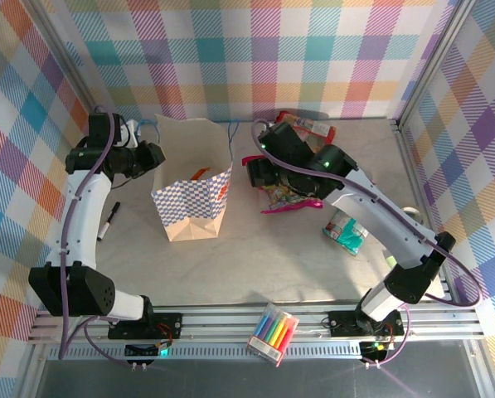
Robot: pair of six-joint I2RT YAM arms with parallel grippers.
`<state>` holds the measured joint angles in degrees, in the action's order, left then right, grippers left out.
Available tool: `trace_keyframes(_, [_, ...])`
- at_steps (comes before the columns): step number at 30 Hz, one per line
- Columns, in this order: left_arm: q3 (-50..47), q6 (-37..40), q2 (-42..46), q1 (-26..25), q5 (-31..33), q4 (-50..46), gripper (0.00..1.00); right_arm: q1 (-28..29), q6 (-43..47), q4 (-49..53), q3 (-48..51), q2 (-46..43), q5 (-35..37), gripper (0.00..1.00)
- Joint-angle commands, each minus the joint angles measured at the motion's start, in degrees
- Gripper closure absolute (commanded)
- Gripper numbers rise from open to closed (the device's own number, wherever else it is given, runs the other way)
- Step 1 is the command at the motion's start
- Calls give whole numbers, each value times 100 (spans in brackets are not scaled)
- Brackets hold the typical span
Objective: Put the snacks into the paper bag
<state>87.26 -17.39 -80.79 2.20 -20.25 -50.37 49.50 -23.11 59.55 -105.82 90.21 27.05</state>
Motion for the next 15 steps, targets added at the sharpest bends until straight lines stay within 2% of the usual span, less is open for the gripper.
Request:
trace_keyframes(1, [195, 122, -18, 70, 115, -228, 71, -111, -68, -31, 248, -191, 236, 12])
trace_keyframes(7, [203, 133, 11, 69, 146, -245, 71, -458, -157, -35, 632, -301, 102, 7])
trace_keyframes(12, [221, 164, 9, 70, 196, -280, 71, -804, -184, -133, 939, -363, -29, 7])
trace_keyframes(15, [221, 190, 11, 70, 223, -305, 71, -1125, -188, -288, 1181, -421, -276, 11])
